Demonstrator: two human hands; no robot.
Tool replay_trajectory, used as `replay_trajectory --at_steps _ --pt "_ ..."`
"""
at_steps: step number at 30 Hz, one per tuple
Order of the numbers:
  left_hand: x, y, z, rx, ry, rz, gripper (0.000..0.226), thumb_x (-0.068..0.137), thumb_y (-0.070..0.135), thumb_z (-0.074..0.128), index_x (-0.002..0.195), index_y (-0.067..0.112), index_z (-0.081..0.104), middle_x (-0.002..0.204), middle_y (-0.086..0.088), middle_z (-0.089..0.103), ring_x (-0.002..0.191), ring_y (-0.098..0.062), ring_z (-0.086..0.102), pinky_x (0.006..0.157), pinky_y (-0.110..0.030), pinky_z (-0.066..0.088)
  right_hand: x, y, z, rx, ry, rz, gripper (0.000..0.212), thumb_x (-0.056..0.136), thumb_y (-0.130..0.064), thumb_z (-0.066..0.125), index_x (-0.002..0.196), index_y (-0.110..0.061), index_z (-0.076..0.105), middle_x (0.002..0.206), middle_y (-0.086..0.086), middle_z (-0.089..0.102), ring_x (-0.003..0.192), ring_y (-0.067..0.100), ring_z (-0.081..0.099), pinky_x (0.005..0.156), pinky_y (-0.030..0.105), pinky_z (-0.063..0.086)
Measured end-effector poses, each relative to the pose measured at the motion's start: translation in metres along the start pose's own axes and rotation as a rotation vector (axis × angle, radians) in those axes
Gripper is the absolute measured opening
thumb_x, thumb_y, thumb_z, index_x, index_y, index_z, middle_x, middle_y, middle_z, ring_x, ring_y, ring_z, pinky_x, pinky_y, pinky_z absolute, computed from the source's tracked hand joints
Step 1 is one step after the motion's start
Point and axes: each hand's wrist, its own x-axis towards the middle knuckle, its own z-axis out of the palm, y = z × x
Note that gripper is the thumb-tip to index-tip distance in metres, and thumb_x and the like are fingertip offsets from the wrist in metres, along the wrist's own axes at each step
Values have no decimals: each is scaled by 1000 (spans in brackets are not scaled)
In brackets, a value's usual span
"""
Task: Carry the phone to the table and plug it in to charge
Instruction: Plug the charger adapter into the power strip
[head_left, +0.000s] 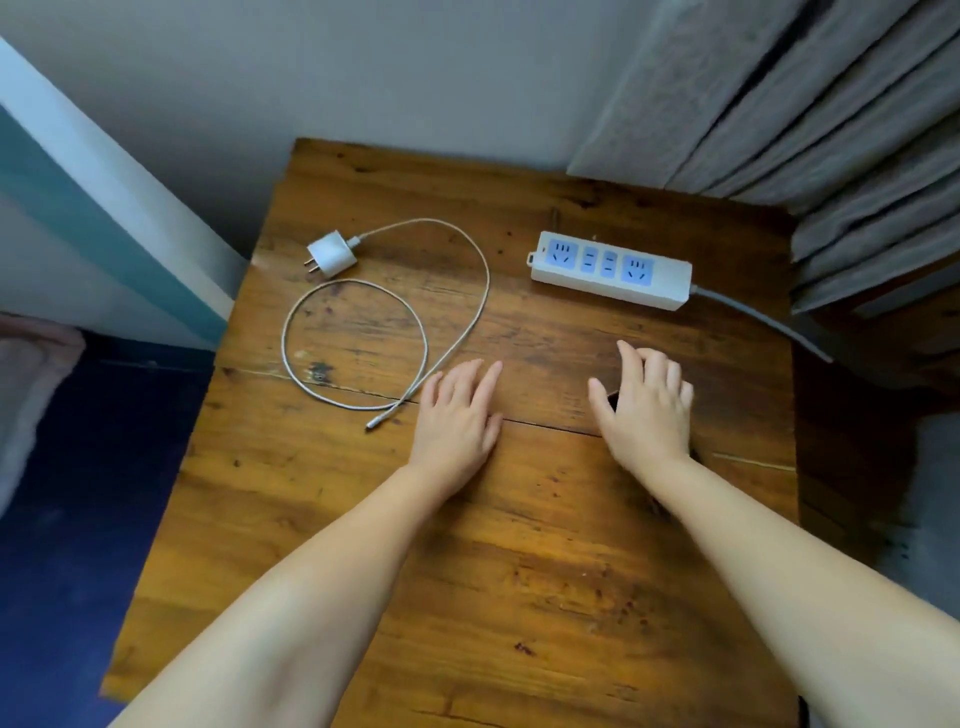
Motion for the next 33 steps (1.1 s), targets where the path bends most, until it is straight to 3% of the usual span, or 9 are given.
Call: replay_trajectory --at_steps 2,6,12,16,18,22,26,30,33 --pt "-7 -29 -11 30 70 -128 59 72 33 71 125 10 54 118 -15 62 107 -31 59 96 -44 40 24 -39 -1 39 37 -109 52 91 -43 44 136 -15 42 130 9 51 121 25 44 103 46 35" --pt "-24 -77 -19 83 19 -236 44 69 40 75 99 11 62 97 -11 63 90 -31 61 85 -43 48 67 -115 7 55 40 -285 44 92 -36 46 131 -15 48 125 8 54 118 25 46 102 44 35" --pt "-37 -117 -7 107 181 -58 17 84 31 53 80 16 58 78 -4 59 74 -26 58 78 -34 32 118 -218 34 -5 -22 -572 45 89 -26 52 132 -17 46 133 7 51 123 26 43 102 45 30" --pt "-38 -128 -4 87 223 4 22 88 28 47 77 14 59 73 -5 58 69 -27 56 77 -33 33 144 -268 52 -88 -205 -696 65 89 -22 52 147 -19 23 156 4 25 142 26 22 112 50 21" --pt "-38 -129 -3 69 219 4 20 89 26 49 76 14 59 73 -5 58 69 -27 55 78 -33 34 151 -282 60 -176 -314 -685 66 91 -19 48 149 -18 16 159 3 16 144 25 15 114 52 17" --pt "-38 -128 -6 40 173 -8 20 89 27 49 77 14 59 73 -5 58 69 -27 55 77 -33 34 151 -290 56 -221 -251 -639 39 89 -15 50 127 -8 45 132 17 44 118 36 45 91 45 39" --pt "-33 -127 -18 40 56 9 20 88 29 48 77 15 58 73 -4 58 69 -26 56 71 -33 32 148 -260 25 -28 -264 -519 49 83 -33 61 123 -7 49 126 16 44 96 37 57 74 41 51" --pt "-19 -117 -25 -169 -70 -113 18 92 29 48 85 13 54 81 -8 64 80 -32 58 73 -40 39 153 -193 -22 125 -187 -294 51 80 -36 62 123 -11 50 122 14 51 99 34 57 75 35 45" --pt "-5 -99 -27 -313 -82 -222 19 94 31 46 93 12 50 82 -14 68 78 -39 60 66 -40 42 162 -127 -61 129 -226 -121 50 82 -31 61 125 -9 50 120 15 58 103 32 57 81 40 48"
